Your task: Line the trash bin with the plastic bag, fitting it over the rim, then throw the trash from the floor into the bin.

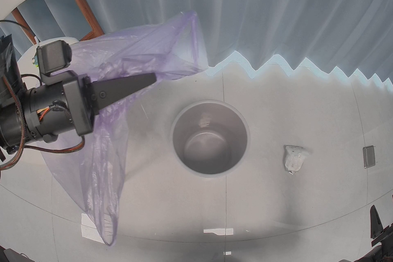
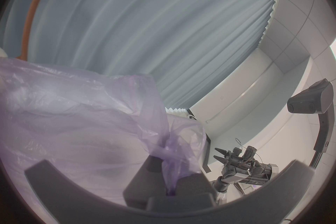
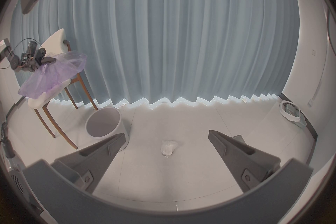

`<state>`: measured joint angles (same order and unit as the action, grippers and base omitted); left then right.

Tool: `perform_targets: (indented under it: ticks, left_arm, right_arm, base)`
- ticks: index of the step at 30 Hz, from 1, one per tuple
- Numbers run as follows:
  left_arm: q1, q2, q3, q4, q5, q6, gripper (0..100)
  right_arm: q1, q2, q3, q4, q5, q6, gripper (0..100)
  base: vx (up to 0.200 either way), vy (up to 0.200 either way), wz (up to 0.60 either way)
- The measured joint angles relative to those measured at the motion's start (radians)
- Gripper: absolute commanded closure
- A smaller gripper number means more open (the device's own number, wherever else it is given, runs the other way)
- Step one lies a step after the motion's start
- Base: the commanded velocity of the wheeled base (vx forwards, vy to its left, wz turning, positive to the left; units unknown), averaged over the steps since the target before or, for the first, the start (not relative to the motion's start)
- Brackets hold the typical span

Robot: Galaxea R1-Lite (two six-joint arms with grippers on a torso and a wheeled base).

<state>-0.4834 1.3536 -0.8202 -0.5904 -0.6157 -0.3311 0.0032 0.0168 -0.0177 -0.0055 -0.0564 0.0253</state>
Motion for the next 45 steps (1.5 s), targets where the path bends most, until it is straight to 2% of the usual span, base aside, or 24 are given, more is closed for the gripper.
perform_targets:
  ticks: [8,16,31,37,45]
  left_arm:
    - [-0.141,0.105,-0.032,-0.077,0.001,0.033,100]
    - [-0.213,0.208,-0.047,-0.179,0.047,0.058,100]
    - [-0.225,0.240,-0.091,-0.172,0.102,0.059,100]
    - [-0.219,0.238,-0.073,-0.172,0.180,0.061,100]
    - [-0.232,0.236,-0.101,-0.163,0.186,0.066,100]
  right_arm:
    - [-0.001,0.000,0.000,0.000,0.000,0.000,0]
    - [0.000,0.000,0.000,0.000,0.000,0.001,0]
    - [0.000,0.000,0.000,0.000,0.000,-0.002,0]
    - [0.000,0.000,0.000,0.000,0.000,-0.002,0]
    - [0.000,0.000,0.000,0.000,0.000,-0.003,0]
  base:
    - [0.000,0.000,0.00]
    - [0.000,0.000,0.00]
    - [0.000,0.000,0.00]
    - [0.000,0.000,0.00]
    - [0.000,0.000,0.00]
